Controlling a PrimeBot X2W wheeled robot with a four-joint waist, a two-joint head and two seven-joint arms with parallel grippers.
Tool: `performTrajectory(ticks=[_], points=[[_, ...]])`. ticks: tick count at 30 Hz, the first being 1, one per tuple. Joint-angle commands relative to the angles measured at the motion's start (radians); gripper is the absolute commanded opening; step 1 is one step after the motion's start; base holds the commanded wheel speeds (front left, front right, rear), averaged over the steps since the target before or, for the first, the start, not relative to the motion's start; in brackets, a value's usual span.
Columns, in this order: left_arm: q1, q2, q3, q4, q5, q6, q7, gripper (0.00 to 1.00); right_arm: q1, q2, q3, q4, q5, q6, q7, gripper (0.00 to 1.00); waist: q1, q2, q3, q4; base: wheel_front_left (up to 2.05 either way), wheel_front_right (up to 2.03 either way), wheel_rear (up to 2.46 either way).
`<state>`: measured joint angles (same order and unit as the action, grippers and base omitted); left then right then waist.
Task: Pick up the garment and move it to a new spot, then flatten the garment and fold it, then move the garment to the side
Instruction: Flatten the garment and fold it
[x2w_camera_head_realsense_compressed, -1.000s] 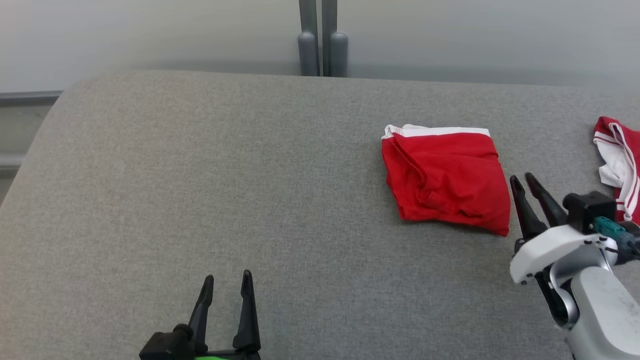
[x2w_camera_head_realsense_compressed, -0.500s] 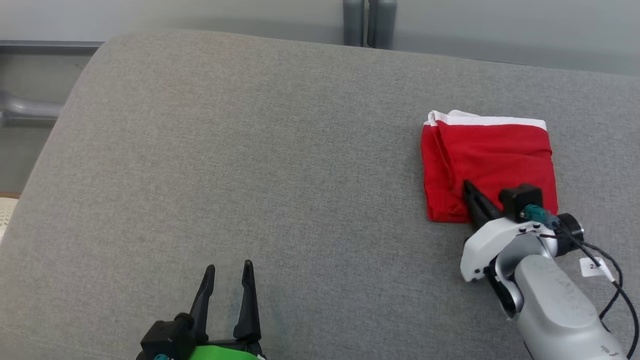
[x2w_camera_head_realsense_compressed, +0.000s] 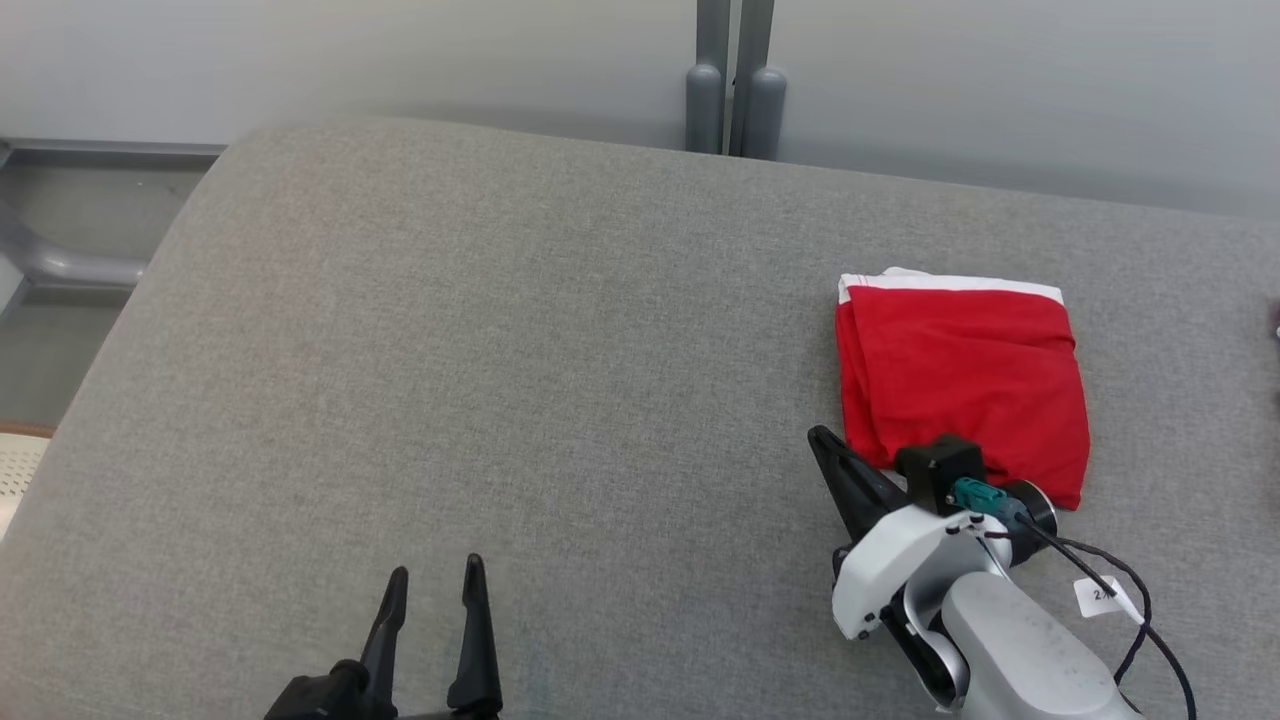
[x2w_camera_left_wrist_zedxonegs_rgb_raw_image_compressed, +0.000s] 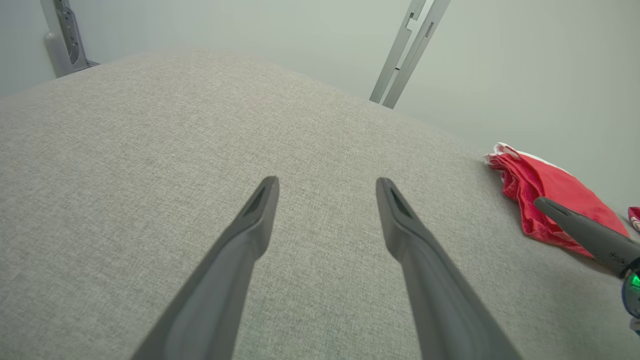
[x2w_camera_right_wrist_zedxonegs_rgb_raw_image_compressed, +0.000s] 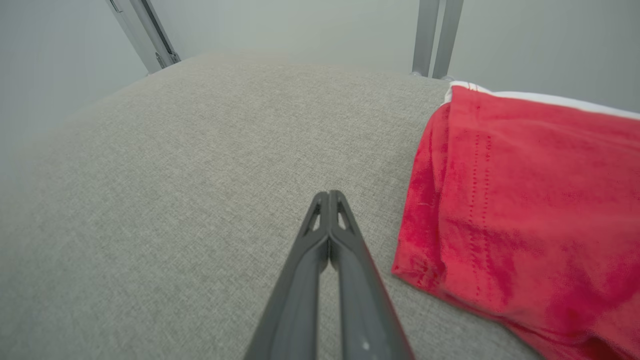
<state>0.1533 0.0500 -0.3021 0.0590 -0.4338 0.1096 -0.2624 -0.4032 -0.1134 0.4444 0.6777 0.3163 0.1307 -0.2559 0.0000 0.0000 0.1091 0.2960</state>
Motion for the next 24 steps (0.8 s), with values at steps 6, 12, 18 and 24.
performTrajectory(ticks=[6, 12, 18, 24], points=[[0.063, 0.007, 0.081, -0.011, 0.042, -0.023, -0.003, 1.00, 0.198, -0.014, -0.125, -0.266, -0.012, 0.000, -0.008, 1.00, 0.0000, 0.0000, -0.130, -0.077, 0.00, 0.00, 0.00], [0.110, 0.016, 0.180, -0.049, 0.093, -0.065, -0.003, 1.00, 0.399, -0.038, -0.252, -0.502, -0.076, 0.000, -0.009, 1.00, 0.0000, 0.0000, -0.168, -0.136, 0.00, 0.00, 0.00], [0.138, 0.009, 0.241, -0.063, 0.131, -0.144, -0.003, 1.00, 0.512, -0.061, -0.350, -0.548, -0.108, 0.000, -0.009, 1.00, 0.0000, 0.0000, -0.177, -0.177, 0.00, 0.00, 0.00], [0.127, 0.003, 0.249, -0.038, 0.146, -0.195, -0.003, 1.00, 0.570, -0.049, -0.428, -0.529, -0.118, 0.000, -0.009, 1.00, 0.0000, 0.0000, -0.181, -0.209, 0.00, 0.00, 0.00]])
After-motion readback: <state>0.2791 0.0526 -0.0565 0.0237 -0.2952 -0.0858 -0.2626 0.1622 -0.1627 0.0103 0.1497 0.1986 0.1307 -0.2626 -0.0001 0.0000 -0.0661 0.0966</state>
